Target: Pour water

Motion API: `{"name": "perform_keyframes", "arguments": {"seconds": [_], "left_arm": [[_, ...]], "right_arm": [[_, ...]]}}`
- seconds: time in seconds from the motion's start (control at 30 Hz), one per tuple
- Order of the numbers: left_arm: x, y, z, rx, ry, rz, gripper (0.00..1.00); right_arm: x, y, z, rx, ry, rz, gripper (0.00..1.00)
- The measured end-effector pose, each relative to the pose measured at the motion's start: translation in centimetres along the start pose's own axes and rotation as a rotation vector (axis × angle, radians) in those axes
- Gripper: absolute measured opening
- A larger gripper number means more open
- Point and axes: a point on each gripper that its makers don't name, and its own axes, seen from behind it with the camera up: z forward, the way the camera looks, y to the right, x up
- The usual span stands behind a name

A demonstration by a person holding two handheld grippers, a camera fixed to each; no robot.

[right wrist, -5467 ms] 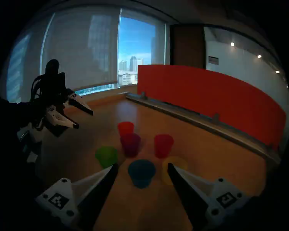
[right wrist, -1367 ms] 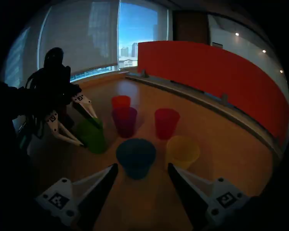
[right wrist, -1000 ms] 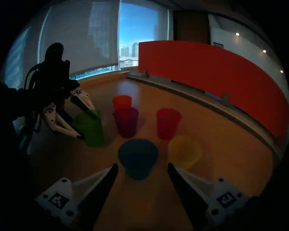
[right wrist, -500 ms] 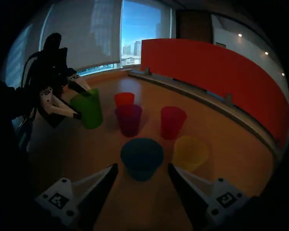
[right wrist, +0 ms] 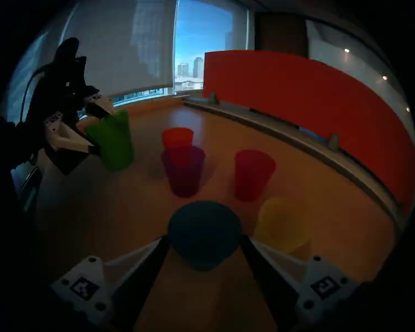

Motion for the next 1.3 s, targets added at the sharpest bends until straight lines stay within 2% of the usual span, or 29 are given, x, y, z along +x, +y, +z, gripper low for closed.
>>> {"name": "perform_keyframes", "arguments": {"seconds": [0.4,0.57,0.77,1.1,1.3], "left_arm": [[0.0,-0.5,-0.8,0.015,0.006,-0.006,0.83],[-0.1,-0.7,-0.9,0.020,0.009,-0.014,0.83],[-0.2,-1.1,-1.1,0.030,0.013,-0.021,0.83],[0.7,-1.8,-1.9,0.052,0.041,-0.033,0.83],[1.9,-2.0,-2.6,0.064,0.064,-0.031,0.83]], "right_arm": [[-0.1,-0.1,1.8,-0.001,0.001,0.010,0.99],[-0.1,-0.1,2.0,0.000,0.004,0.003,0.92],[0.0,-0.5,1.8,0.002,0.017,-0.008,0.90],[3.1,-0.8,-0.6,-0.007,0.067,-0.017,0.90],[6.0,-0.7,-2.8,-0.006,0.120,0.010,0.90]]}}
